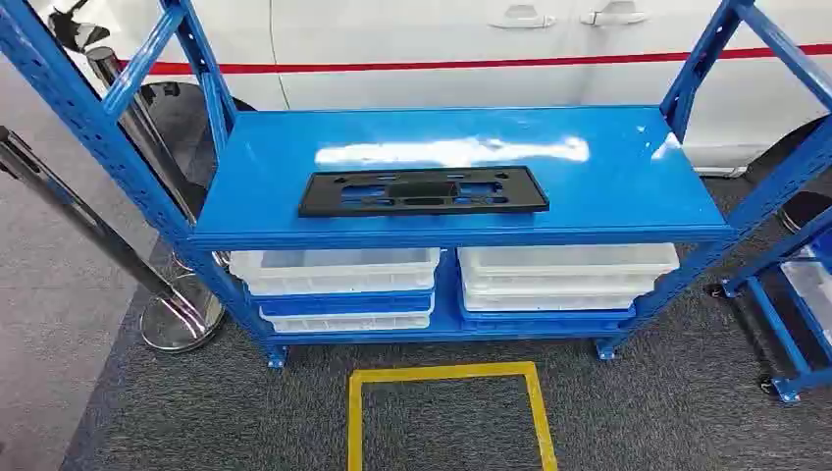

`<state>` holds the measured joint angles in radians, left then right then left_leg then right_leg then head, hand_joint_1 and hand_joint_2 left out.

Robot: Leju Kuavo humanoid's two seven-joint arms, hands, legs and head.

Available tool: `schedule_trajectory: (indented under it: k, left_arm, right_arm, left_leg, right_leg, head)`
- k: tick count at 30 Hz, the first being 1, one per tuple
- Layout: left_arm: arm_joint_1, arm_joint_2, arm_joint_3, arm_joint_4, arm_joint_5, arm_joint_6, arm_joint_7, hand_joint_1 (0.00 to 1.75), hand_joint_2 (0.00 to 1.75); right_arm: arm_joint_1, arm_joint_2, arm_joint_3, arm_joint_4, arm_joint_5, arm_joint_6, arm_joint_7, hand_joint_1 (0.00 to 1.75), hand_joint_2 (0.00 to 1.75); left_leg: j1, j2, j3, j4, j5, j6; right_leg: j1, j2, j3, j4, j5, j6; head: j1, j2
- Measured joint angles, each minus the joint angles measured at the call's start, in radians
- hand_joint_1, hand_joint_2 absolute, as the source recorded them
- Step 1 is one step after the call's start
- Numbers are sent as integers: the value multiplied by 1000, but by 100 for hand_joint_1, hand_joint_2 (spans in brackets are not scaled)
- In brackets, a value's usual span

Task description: Take the parts from the cabinet and place them on the table.

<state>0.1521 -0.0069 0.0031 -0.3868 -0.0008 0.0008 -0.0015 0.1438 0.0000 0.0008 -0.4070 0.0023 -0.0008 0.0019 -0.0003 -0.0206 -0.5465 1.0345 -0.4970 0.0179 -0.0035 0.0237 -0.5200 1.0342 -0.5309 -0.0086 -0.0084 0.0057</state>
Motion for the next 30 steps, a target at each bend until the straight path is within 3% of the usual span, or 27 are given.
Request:
schedule_trajectory:
  k: [6,10,11,13,14,15,16,18,19,20,21,22,23,24,25,28,30]
  left_arm:
    - [-18,0,0,-30,0,0,0,0,0]
    - [-77,1,0,-97,0,0,0,0,0]
    - [-94,2,0,-120,0,0,0,0,175]
    - [-129,3,0,-165,0,0,-1,0,175]
    - [-144,3,0,-189,0,0,-1,0,175]
    - [-157,3,0,-209,0,0,-3,0,175]
    - [-170,3,0,-224,0,0,-4,0,175]
    - [-186,3,0,-249,0,0,-5,0,175]
    - [-188,3,0,-259,0,0,-4,0,175]
    - [-188,4,0,-262,0,0,-4,0,175]
    - [-181,4,0,-262,0,1,-4,0,175]
    - [-167,3,0,-256,0,1,-3,0,175]
    - [-151,2,0,-243,0,0,-2,0,175]
    - [-127,2,0,-217,0,0,-1,0,175]
    - [-104,2,1,-194,0,1,0,0,175]
    - [-22,1,0,-93,0,0,3,0,175]
    - [38,-1,0,-23,0,0,3,0,175]
  right_arm:
    - [21,0,0,27,0,0,-1,0,175]
    - [74,1,0,94,0,0,0,0,175]
    - [92,1,0,116,0,0,0,0,175]
    - [126,2,0,159,0,0,0,0,175]
    - [140,1,0,177,0,0,0,0,175]
    - [155,1,0,197,0,0,1,0,175]
    - [165,1,0,212,0,0,1,0,175]
    - [178,0,0,243,0,0,2,0,175]
    - [184,0,0,254,0,0,2,0,175]
    - [186,-1,0,259,0,0,2,0,175]
    - [182,-1,0,257,0,0,2,0,175]
    - [170,-2,0,249,0,0,2,0,175]
    - [159,-2,0,235,0,0,2,0,175]
    - [138,-2,0,205,0,0,1,0,175]
    - [111,-2,0,182,0,0,1,0,175]
    - [28,-1,0,79,0,0,-2,0,175]
    - [-33,3,0,4,0,0,-3,0,175]
  left_leg:
    - [-6,2,2,3,-1,2]
    - [-11,1,1,4,-2,10]
    - [-13,1,0,5,-4,13]
    - [-16,1,-2,0,-2,21]
    - [-6,-1,12,-21,8,33]
    - [-4,0,22,-34,14,36]
    - [-4,-2,25,-39,16,37]
    - [-5,-3,25,-39,16,40]
    - [-5,-3,25,-38,14,40]
    - [-5,-5,26,-37,12,40]
    - [-3,-8,29,-37,10,38]
    - [-1,-10,33,-36,7,34]
    - [1,-10,39,-33,3,28]
    - [1,-9,37,-28,-5,19]
    - [-3,-3,31,-24,-14,11]
    - [-1,1,37,-29,-11,-3]
    - [3,3,40,-13,-25,-14]
  right_leg:
    - [-3,4,-1,-3,1,3]
    - [-9,3,0,-3,1,10]
    - [-10,4,0,-3,1,12]
    - [-12,4,3,-9,4,19]
    - [-8,2,11,-12,2,24]
    - [-11,-6,13,2,-6,25]
    - [-9,-11,-10,41,-30,27]
    - [-11,-11,-93,185,-96,30]
    - [-12,-11,-128,242,-110,32]
    - [-13,-13,-145,260,-101,34]
    - [-16,-14,-138,233,-69,36]
    - [-18,-16,-113,174,-25,37]
    - [-21,-17,-75,92,21,37]
    - [-23,-18,-41,9,45,38]
    - [-15,-17,-35,7,38,33]
    - [-12,-10,-39,5,39,17]
    - [-20,-9,-34,-5,43,7]
  head:
    - [0,0]
    - [0,0]
    - [0,0]
    - [0,0]
    - [0,0]
    - [1,0]
    - [1,0]
    - [0,0]
    - [0,0]
    - [0,0]
    - [1,0]
    - [0,0]
    - [1,0]
    - [1,0]
    - [1,0]
    - [-1,0]
    - [0,0]
